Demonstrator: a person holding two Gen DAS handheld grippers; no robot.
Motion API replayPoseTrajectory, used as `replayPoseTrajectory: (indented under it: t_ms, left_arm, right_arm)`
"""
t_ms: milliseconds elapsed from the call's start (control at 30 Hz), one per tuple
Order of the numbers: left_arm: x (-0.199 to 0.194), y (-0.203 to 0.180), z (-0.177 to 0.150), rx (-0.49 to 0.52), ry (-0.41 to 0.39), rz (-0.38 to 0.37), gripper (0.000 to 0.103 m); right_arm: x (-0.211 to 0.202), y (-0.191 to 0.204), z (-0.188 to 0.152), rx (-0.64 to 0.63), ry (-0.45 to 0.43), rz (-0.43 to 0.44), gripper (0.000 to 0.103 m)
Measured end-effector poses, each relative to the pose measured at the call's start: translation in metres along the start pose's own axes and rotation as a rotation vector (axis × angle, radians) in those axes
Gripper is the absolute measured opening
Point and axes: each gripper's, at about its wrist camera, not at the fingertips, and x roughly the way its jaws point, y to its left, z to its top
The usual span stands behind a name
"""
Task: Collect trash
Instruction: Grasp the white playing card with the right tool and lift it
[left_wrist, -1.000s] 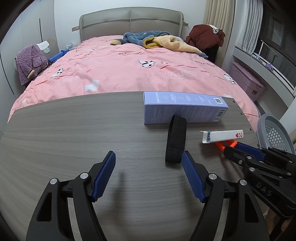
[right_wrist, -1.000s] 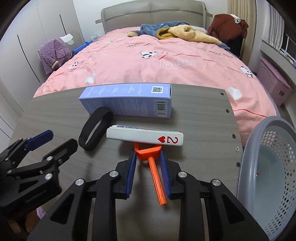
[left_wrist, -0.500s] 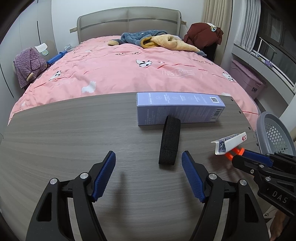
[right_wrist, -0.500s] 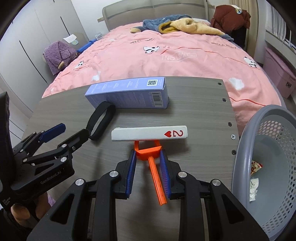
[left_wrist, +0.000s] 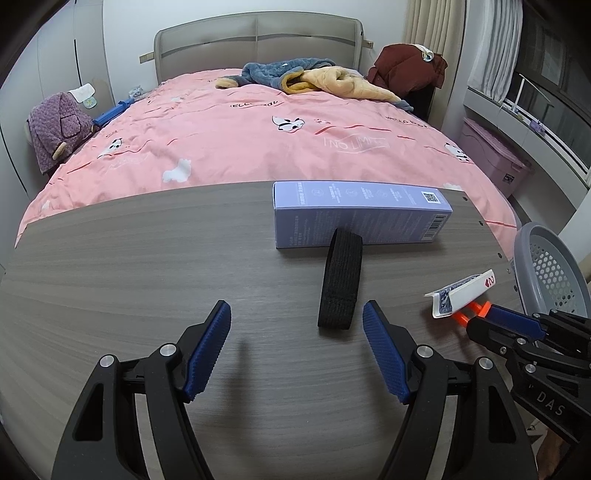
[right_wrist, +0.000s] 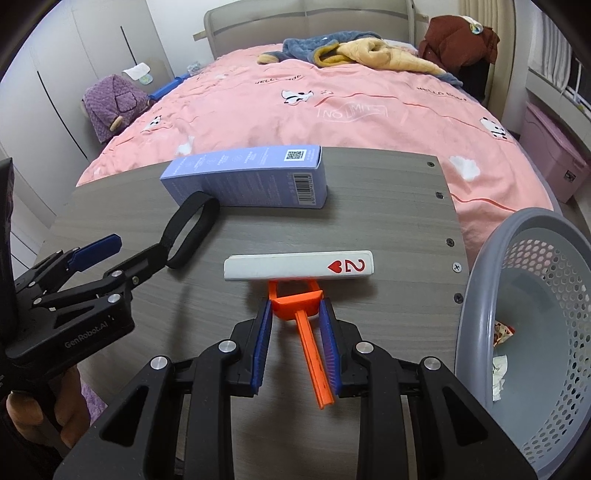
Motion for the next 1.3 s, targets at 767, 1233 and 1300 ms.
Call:
replayPoseTrajectory:
  t_ms: [767,1233,1300]
  left_arm:
    - [-0.007,0.009,0.002,-0.025,-0.022,0.011,0.071]
    - [-0.004,0.015,0.004,-0.041,-0.017,0.003,0.071]
    - [-0.003,0.015,0.004,-0.043,-0.015,0.004,0.071]
  right_arm:
    - [-0.005,0.003,0.003,0.033,-0.056,-0.004,0.076]
    - [0.019,0.017,0.009,0.021,-0.011,-0.02,0.04]
    - [0.017,0.017,0.01,0.019,-0.019,-0.012,0.031]
